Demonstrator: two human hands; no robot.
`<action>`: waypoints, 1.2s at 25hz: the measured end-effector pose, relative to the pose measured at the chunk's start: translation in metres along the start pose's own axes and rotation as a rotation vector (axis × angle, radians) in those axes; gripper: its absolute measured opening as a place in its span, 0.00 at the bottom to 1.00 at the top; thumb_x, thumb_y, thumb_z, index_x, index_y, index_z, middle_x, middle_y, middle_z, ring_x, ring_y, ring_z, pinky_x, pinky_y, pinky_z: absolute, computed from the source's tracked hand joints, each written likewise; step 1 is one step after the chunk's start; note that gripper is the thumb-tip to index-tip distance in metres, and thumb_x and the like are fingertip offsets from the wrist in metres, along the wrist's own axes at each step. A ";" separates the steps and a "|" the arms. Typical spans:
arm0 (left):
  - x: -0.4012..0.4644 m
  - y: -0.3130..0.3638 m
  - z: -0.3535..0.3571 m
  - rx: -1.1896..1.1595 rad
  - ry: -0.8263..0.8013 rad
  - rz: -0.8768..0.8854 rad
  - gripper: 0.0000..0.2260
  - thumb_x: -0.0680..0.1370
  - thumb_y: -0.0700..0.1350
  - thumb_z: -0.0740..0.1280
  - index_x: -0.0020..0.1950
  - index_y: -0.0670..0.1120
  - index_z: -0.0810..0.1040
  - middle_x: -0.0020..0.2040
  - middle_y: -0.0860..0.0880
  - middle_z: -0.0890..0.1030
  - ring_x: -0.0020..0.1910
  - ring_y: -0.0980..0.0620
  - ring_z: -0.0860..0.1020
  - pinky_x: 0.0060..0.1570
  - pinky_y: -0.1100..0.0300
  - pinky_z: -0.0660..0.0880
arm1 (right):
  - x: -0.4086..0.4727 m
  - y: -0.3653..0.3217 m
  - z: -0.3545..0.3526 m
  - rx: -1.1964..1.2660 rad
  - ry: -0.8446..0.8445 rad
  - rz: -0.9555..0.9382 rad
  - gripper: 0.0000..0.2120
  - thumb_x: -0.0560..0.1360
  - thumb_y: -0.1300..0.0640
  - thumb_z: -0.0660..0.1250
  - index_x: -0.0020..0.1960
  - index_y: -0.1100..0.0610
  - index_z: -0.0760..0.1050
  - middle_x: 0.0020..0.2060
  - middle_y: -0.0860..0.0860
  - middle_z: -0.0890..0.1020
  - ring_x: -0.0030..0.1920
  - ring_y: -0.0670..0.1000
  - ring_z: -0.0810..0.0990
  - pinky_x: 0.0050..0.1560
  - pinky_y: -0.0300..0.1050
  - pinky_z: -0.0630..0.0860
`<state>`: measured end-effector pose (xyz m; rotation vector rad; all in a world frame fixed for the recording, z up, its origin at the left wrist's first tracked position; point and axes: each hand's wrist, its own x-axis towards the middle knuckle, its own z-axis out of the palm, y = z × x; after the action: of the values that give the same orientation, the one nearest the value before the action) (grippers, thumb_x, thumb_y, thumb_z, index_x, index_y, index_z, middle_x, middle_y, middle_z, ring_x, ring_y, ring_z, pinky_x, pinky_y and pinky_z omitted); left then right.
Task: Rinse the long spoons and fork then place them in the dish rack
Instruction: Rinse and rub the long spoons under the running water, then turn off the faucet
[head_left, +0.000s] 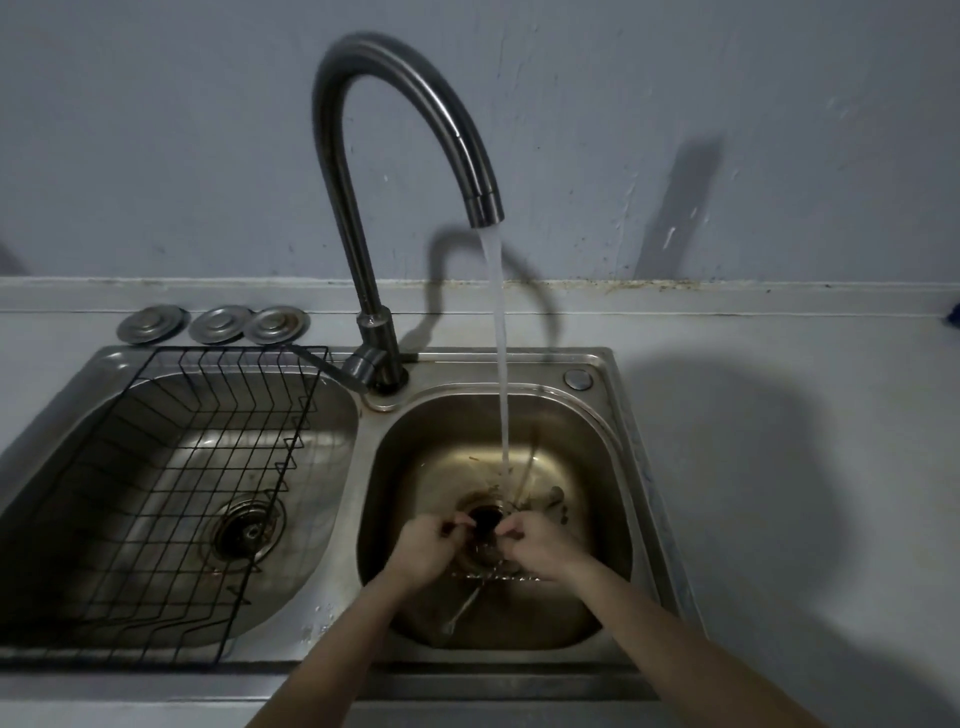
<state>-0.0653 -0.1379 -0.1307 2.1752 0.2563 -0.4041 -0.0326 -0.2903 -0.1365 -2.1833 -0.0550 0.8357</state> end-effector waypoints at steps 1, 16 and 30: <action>-0.002 0.001 -0.010 -0.023 0.045 0.016 0.11 0.78 0.40 0.59 0.55 0.44 0.78 0.56 0.45 0.81 0.53 0.52 0.78 0.50 0.64 0.72 | -0.001 -0.009 0.002 -0.026 -0.002 -0.048 0.14 0.76 0.61 0.61 0.61 0.58 0.73 0.60 0.53 0.77 0.62 0.52 0.75 0.56 0.40 0.72; 0.008 0.008 -0.154 -0.125 0.800 -0.003 0.14 0.77 0.45 0.60 0.56 0.39 0.77 0.54 0.39 0.82 0.54 0.40 0.79 0.54 0.51 0.73 | 0.032 -0.192 0.017 -0.136 0.313 -0.545 0.11 0.75 0.61 0.61 0.56 0.61 0.75 0.56 0.59 0.76 0.55 0.57 0.78 0.61 0.52 0.74; 0.066 0.012 -0.158 -0.530 0.767 -0.078 0.11 0.76 0.51 0.62 0.47 0.43 0.75 0.42 0.43 0.79 0.45 0.44 0.77 0.55 0.47 0.73 | 0.080 -0.218 0.034 0.015 0.377 -0.471 0.07 0.74 0.58 0.65 0.48 0.61 0.77 0.51 0.58 0.76 0.50 0.56 0.78 0.53 0.46 0.73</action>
<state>0.0306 -0.0152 -0.0590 1.7012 0.7730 0.4415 0.0582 -0.0928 -0.0472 -2.1507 -0.3563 0.1576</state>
